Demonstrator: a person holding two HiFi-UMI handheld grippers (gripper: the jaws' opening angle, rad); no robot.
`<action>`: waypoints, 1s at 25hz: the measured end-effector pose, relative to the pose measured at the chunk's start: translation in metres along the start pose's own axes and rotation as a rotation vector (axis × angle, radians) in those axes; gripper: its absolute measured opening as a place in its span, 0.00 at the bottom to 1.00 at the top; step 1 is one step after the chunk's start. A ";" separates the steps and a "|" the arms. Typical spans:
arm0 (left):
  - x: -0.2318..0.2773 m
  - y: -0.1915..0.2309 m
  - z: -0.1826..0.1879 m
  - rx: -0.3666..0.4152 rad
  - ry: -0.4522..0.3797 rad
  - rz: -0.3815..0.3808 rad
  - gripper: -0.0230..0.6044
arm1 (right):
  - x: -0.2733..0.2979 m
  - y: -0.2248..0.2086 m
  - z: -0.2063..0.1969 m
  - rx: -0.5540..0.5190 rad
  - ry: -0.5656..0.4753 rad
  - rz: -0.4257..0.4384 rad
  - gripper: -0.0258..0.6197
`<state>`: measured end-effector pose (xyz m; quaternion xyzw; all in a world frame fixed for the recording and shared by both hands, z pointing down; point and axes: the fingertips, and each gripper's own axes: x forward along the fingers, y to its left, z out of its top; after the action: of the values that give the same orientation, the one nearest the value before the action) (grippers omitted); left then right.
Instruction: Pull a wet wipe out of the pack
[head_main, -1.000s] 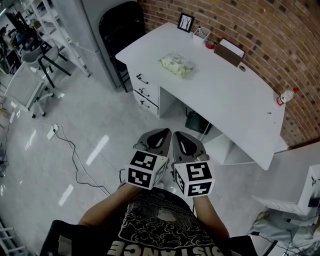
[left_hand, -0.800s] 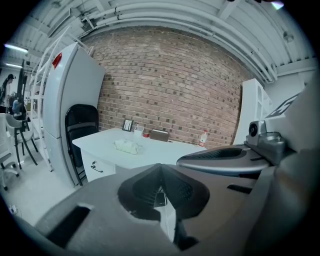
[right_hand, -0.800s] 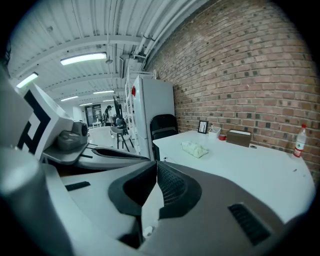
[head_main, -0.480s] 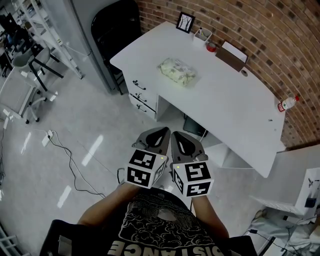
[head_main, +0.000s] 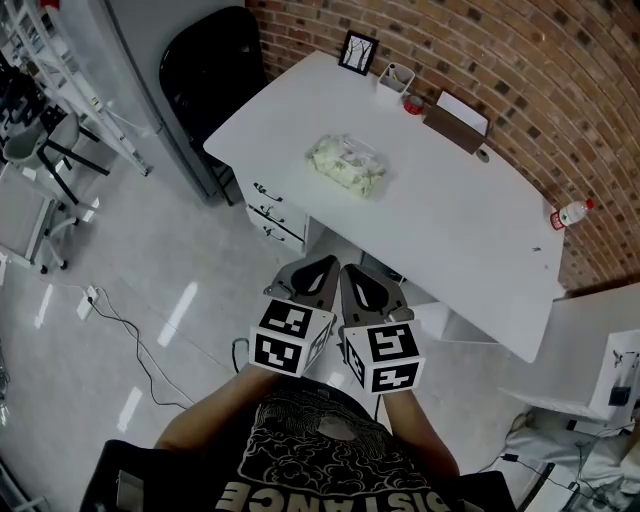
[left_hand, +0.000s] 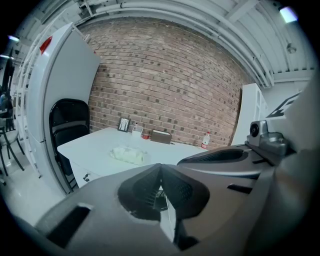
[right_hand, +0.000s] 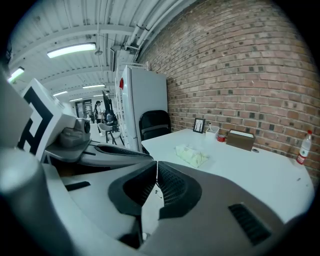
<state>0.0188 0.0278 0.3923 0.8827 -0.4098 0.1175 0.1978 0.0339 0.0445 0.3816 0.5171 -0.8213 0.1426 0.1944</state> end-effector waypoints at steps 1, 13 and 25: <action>0.003 0.004 0.002 0.001 0.004 -0.006 0.06 | 0.005 -0.001 0.002 0.003 0.002 -0.005 0.07; 0.035 0.052 0.021 0.012 0.029 -0.083 0.06 | 0.061 -0.013 0.024 0.039 0.026 -0.080 0.07; 0.042 0.082 0.031 0.013 0.030 -0.114 0.06 | 0.089 -0.008 0.035 0.059 0.027 -0.112 0.07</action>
<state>-0.0165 -0.0626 0.4006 0.9040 -0.3550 0.1220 0.2045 0.0002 -0.0450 0.3924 0.5657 -0.7839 0.1625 0.1978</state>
